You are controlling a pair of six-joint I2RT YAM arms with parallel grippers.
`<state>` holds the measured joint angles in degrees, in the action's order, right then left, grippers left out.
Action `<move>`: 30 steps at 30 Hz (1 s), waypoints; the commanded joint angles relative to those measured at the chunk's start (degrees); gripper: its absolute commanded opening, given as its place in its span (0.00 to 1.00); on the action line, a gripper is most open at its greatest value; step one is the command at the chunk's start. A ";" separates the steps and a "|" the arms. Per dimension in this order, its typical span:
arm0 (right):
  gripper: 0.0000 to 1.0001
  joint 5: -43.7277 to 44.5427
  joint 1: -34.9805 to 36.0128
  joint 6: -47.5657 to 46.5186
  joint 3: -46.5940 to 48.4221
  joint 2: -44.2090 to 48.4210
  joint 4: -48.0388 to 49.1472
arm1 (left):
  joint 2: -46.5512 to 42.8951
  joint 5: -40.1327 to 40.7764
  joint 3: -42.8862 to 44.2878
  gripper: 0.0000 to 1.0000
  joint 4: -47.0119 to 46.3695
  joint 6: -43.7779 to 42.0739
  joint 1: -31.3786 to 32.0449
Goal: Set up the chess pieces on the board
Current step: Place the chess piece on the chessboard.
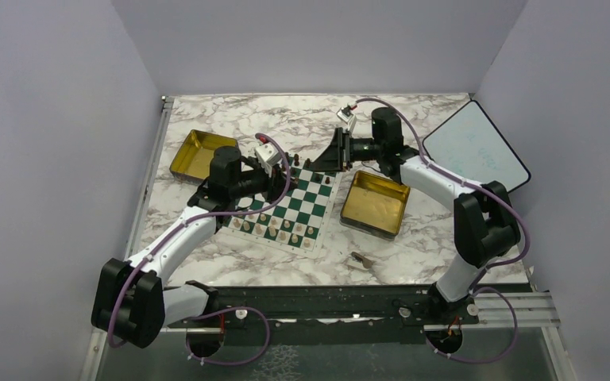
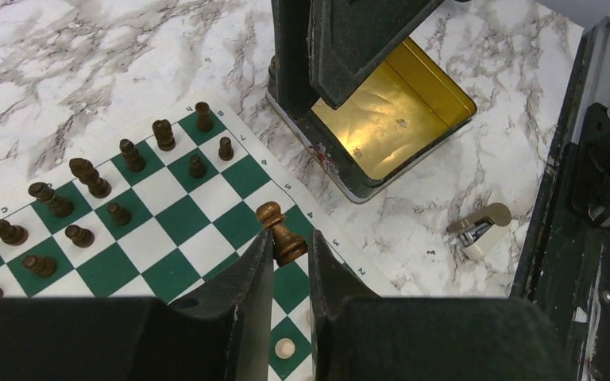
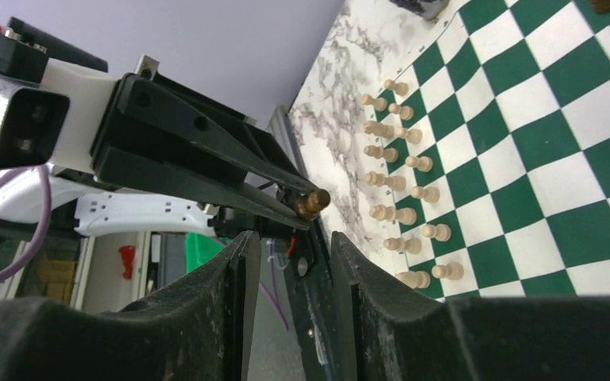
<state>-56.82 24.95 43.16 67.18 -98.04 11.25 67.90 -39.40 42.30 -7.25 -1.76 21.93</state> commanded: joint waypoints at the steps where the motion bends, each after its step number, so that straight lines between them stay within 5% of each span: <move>1: 0.43 -5.59 0.23 1.49 1.15 -0.78 2.83 | -1.01 -4.36 -0.88 0.13 -3.30 -2.86 0.74; 30: 0.38 -8.17 3.23 3.24 1.33 -5.43 3.18 | -1.01 -7.73 -1.95 0.13 -5.48 -4.85 1.53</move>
<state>-63.24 27.44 47.86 67.22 -101.91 16.19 67.90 -44.77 41.32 -10.63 -5.37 23.03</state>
